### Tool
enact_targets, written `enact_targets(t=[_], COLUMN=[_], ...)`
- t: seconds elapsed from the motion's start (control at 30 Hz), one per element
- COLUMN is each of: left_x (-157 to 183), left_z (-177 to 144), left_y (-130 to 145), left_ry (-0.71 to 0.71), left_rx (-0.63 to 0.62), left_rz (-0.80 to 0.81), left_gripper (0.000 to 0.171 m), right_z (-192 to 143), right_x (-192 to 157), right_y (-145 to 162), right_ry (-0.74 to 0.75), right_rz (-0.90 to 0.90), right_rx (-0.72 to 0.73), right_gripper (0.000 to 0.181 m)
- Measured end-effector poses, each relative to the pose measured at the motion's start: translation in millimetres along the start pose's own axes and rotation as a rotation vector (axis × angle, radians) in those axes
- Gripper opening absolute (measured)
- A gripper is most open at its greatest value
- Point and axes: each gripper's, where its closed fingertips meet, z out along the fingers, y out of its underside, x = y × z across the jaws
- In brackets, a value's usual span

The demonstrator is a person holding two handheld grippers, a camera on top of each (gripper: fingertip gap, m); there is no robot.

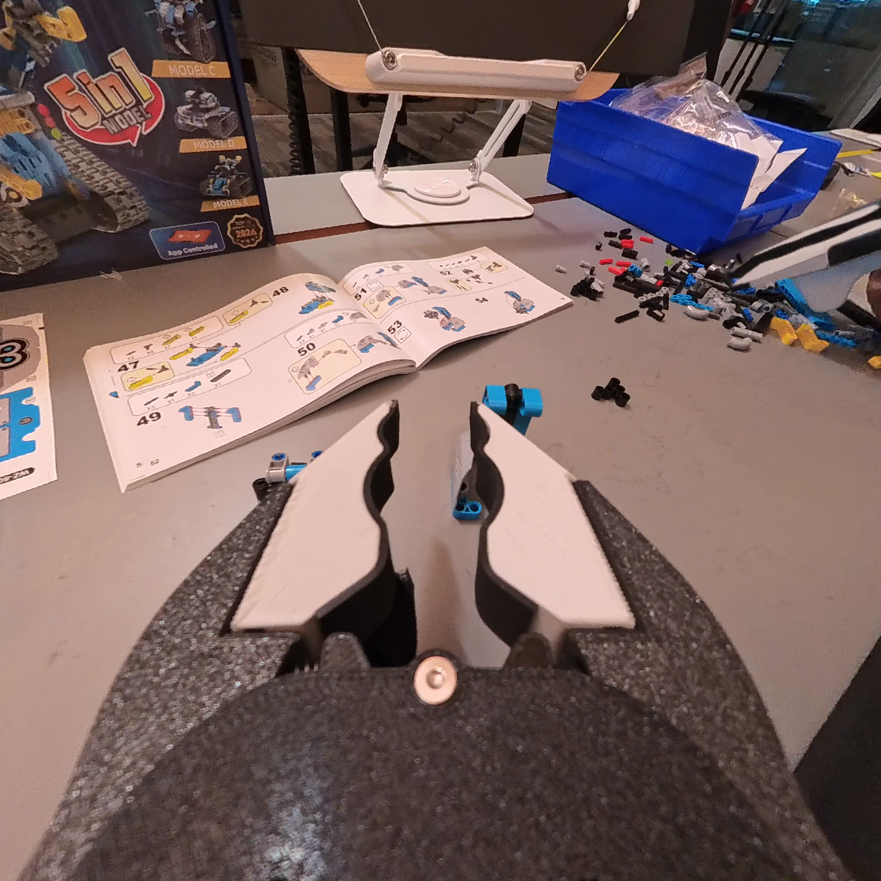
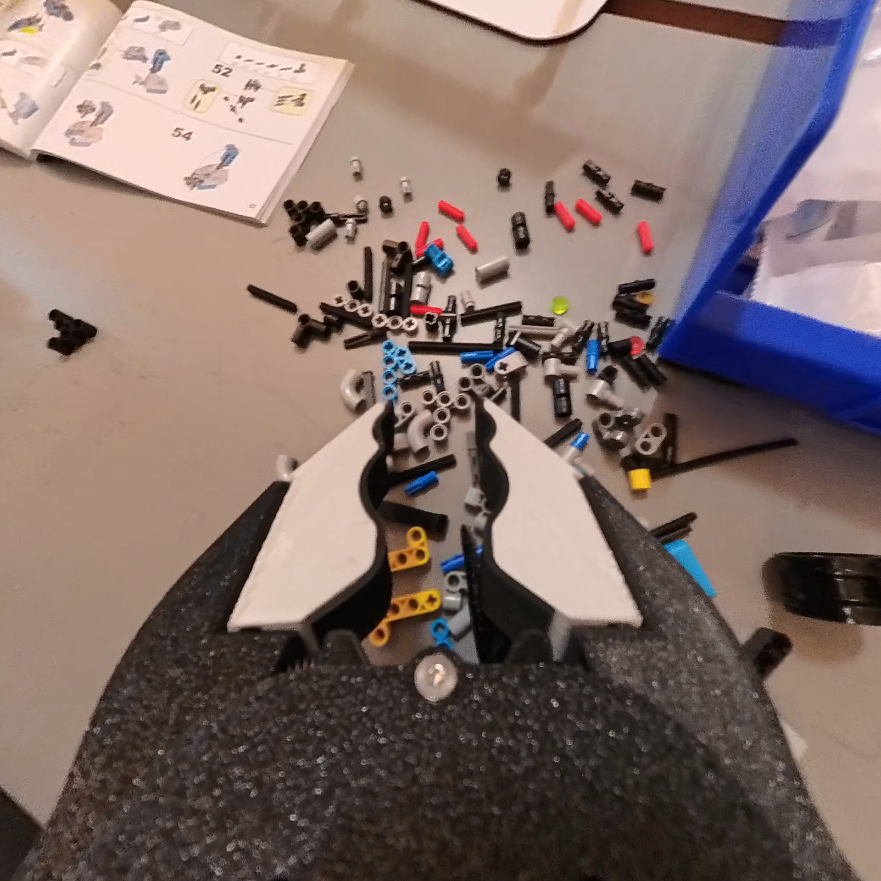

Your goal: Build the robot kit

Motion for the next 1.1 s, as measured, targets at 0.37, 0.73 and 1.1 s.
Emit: enact_targets(t=[0.37, 0.73, 1.1], left_x=[1.5, 4.8, 4.2], left_z=[0.4, 0.6, -3.6], left_y=[0.2, 0.5, -1.8], left_ry=[0.007, 0.007, -0.006], left_rx=[-0.006, -0.014, 0.001], left_rz=[0.003, 0.03, 0.038], left_gripper=[0.029, 0.029, 0.029], right_z=[-37.2, -50.2, 62.0], right_x=[-11.2, -1.3, -79.2], right_y=[52.4, 44.5, -59.7], right_ry=[0.033, 0.068, -0.094], right_rz=[-0.003, 0.013, -0.138], right_rx=[-0.076, -0.057, 0.031], right_gripper=[0.03, 0.032, 0.033])
